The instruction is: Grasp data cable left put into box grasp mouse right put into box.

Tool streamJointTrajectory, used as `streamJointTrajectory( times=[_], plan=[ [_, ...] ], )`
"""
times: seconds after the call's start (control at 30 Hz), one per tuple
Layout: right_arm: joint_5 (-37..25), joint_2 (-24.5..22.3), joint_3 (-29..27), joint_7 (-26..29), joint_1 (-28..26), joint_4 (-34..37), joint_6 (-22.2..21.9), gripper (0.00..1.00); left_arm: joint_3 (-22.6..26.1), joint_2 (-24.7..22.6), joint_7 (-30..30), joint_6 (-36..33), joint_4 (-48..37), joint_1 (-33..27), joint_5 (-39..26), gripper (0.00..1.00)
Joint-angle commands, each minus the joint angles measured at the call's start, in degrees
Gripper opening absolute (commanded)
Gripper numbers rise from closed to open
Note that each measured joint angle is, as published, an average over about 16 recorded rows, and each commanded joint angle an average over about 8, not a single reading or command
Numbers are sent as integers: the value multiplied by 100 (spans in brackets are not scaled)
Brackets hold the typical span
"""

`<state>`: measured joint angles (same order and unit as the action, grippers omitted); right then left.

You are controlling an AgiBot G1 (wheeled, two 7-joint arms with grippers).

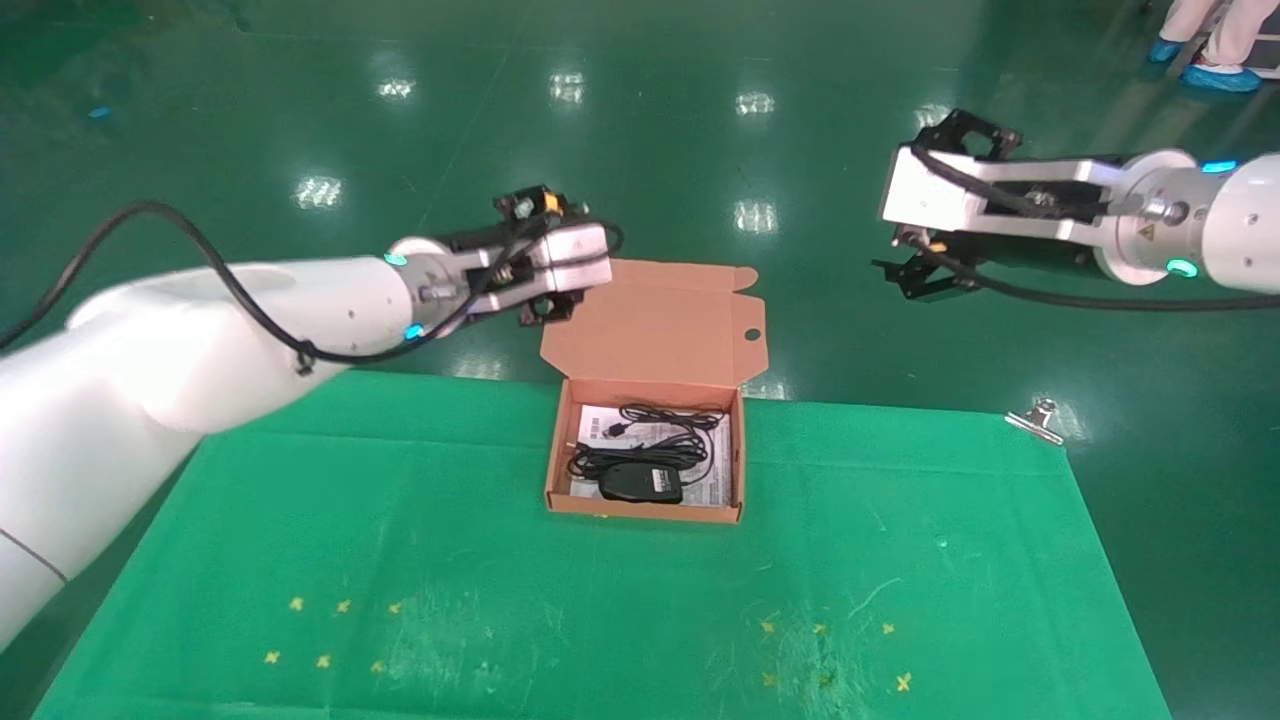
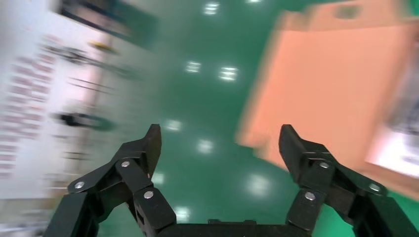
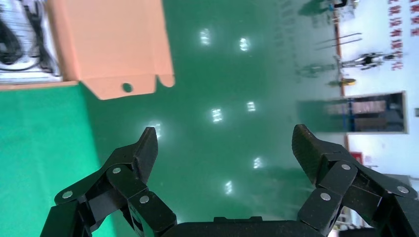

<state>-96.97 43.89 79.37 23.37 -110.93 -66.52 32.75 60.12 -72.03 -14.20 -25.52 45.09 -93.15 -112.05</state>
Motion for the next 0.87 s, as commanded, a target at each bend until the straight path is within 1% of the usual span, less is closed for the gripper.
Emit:
streamJointTrajectory(
  times=[0.03,0.2,0.77,0.87],
  plan=[
    [-84,38,24,-25,-97,29,-13,100,-31,30,-30,52,0,-77,-45,100],
    [232,-15,-328,-93,188,-14,289,100,-296,252,-7,-315,172,119,382,100],
    [2116,-326,-2472,-510,1883,-261,2075,100,-1791,1505,121,-2387,1145,1223,2794,100],
    [2277,-353,-2655,-546,2028,-282,2228,100,-1919,1613,131,-2565,1228,1318,3000,100]
  ],
)
